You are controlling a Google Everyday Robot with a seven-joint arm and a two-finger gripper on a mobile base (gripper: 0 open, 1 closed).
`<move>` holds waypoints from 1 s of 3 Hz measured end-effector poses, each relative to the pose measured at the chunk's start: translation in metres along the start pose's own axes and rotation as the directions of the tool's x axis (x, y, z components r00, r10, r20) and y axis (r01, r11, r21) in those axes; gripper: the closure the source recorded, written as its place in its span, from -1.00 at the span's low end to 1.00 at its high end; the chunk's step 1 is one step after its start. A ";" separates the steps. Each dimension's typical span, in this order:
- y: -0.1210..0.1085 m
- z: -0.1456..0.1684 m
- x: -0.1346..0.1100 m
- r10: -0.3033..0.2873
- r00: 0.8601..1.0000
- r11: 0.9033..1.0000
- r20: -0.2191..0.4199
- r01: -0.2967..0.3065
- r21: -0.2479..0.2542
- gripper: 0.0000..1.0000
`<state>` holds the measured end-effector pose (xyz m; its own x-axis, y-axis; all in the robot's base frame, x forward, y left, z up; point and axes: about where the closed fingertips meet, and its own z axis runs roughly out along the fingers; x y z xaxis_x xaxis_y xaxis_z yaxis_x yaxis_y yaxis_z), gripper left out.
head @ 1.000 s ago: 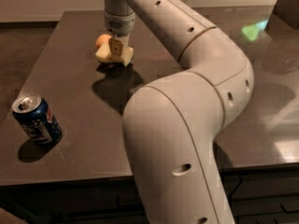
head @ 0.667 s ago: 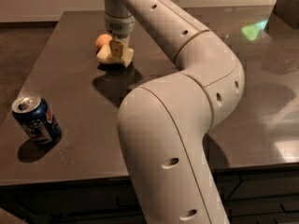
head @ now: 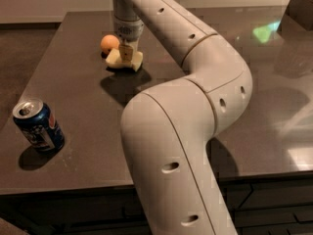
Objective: Move sponge near orange
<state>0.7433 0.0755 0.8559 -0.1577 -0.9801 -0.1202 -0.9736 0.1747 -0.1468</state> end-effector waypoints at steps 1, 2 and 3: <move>-0.005 0.004 -0.006 0.000 1.000 1.000 0.017 0.000 0.016 -0.07; -0.008 0.007 -0.010 -0.001 1.000 1.000 0.028 0.001 0.026 -0.55; -0.012 0.014 -0.015 -0.003 0.999 0.999 0.040 0.002 0.037 -1.00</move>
Offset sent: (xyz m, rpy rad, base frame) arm 0.0056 0.0049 -0.0020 0.0135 -0.0175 0.0009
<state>0.7595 0.0890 0.8458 -0.1479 -0.9762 -0.1587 -0.9671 0.1763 -0.1832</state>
